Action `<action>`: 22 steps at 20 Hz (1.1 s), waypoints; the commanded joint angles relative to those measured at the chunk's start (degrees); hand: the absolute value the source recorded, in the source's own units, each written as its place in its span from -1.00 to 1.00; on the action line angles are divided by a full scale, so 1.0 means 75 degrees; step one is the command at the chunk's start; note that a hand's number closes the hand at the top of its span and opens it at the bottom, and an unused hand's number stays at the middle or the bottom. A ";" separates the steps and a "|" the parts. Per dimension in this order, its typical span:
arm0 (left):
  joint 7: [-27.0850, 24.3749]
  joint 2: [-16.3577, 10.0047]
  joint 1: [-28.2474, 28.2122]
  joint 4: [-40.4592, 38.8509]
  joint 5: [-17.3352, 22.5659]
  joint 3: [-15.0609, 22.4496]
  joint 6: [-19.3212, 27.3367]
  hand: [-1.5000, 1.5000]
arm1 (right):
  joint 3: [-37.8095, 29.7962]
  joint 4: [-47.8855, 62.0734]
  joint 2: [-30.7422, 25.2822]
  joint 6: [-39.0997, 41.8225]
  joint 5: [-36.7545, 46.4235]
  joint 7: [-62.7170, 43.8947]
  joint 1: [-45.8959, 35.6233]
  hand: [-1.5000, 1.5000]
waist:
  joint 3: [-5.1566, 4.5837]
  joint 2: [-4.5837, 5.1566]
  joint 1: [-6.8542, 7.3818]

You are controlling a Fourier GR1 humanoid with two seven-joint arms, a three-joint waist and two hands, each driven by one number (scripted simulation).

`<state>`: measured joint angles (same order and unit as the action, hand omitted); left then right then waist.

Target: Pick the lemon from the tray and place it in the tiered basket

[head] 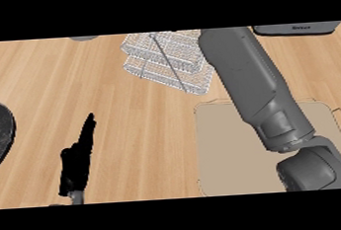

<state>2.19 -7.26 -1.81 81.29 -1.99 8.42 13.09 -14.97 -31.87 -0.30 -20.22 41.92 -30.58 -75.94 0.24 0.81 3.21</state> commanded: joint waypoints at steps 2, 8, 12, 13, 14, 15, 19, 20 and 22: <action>-0.0084 -0.0245 -0.0226 -0.0285 0.0230 -0.0237 -0.0333 0.00 | -0.0533 0.0100 0.0037 -0.0873 -0.1095 0.0776 -0.0236 -1.00 | -0.0034 0.0016 0.0031; -0.0038 0.0052 -0.0123 -0.0173 0.0048 -0.0165 0.0031 0.00 | -0.0777 -0.0405 -0.0190 -0.1901 -0.1205 0.1477 -0.0238 -1.00 | -0.0032 -0.0059 -0.0252; -0.0418 0.0193 -0.0273 -0.0514 -0.0011 -0.0244 0.0201 0.00 | -0.0784 -0.0906 -0.0662 -0.2727 -0.0851 0.0971 0.0224 -1.00 | -0.0039 -0.0136 -0.0531; -0.0384 -0.0009 -0.0601 -0.0329 0.0082 -0.0317 0.0047 0.00 | -0.0644 -0.1143 -0.0499 -0.2983 -0.0684 0.0689 0.0374 -1.00 | -0.0037 -0.0174 -0.0529; -0.0180 0.0014 -0.0619 -0.0052 0.0027 -0.0199 0.0064 0.00 | -0.0807 -0.1087 -0.0838 -0.2958 -0.0713 0.0466 0.0371 -1.00 | -0.0033 -0.0157 -0.0487; -0.0229 -0.0025 -0.0780 -0.0041 0.0096 -0.0244 0.0010 0.00 | -0.0864 -0.1615 -0.1165 -0.2357 -0.0922 0.0284 0.0578 -1.00 | -0.0030 -0.0233 -0.0667; -0.0064 -0.0091 -0.0561 -0.0079 0.0283 -0.0562 0.0015 0.00 | -0.0830 -0.2953 -0.1487 -0.1807 -0.1088 -0.0208 0.1650 -1.00 | -0.0030 -0.0257 -0.0804; -0.0144 0.0090 -0.0821 0.0006 0.0033 -0.0330 0.0268 0.00 | -0.0972 -0.3246 -0.1994 -0.1369 -0.1245 -0.0223 0.1628 -1.00 | -0.0025 -0.0310 -0.0936; -0.0209 -0.0088 -0.0779 -0.0113 0.0197 -0.0546 0.0084 0.00 | -0.1147 -0.4044 -0.2171 -0.0703 -0.1797 -0.0058 0.2498 -1.00 | -0.0022 -0.0294 -0.1003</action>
<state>-0.28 -7.93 -7.12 82.18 -0.94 5.16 13.57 -22.12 -53.38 -12.40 -32.12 32.33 -30.29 -64.28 0.31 -1.25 -2.65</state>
